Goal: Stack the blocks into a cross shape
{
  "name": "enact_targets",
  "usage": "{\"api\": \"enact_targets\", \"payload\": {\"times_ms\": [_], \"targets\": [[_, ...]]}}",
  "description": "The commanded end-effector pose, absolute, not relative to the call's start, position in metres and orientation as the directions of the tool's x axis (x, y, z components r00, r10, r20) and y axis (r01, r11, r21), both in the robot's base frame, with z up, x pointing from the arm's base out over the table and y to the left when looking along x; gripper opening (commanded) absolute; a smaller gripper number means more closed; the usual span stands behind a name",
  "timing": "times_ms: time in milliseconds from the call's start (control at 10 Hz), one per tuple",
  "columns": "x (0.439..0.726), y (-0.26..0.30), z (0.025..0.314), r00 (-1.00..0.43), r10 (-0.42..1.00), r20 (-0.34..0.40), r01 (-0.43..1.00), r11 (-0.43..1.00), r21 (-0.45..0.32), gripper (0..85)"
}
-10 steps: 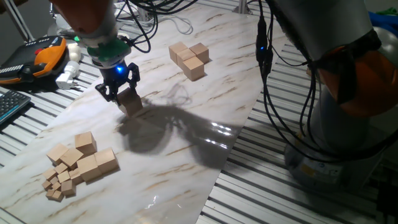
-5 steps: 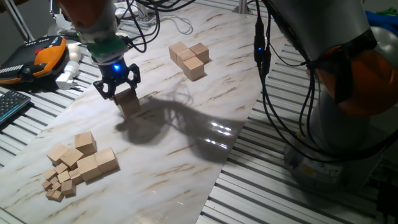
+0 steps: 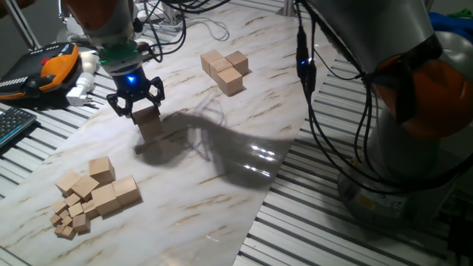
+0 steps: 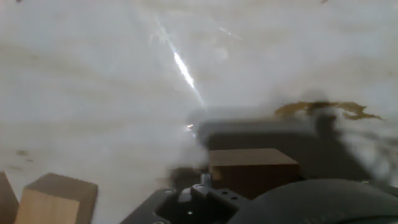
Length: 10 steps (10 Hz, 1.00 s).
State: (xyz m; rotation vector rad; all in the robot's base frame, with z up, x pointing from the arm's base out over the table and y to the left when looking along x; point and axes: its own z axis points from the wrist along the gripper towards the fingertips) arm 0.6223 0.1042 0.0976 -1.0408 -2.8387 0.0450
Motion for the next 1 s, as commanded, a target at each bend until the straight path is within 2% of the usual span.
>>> {"api": "enact_targets", "payload": {"times_ms": [0,400,700,900], "targets": [[0.6224,0.1039,0.0978,0.025,0.995,0.094,0.997,-0.018,-0.080,0.0],[0.6224,0.1039,0.0978,0.107,0.993,0.044,0.989,-0.103,-0.103,0.0],[0.6224,0.1039,0.0978,0.243,0.969,0.039,0.968,-0.240,-0.071,0.0],[0.6224,0.1039,0.0978,0.330,0.944,0.005,0.943,-0.330,-0.045,0.0]]}}
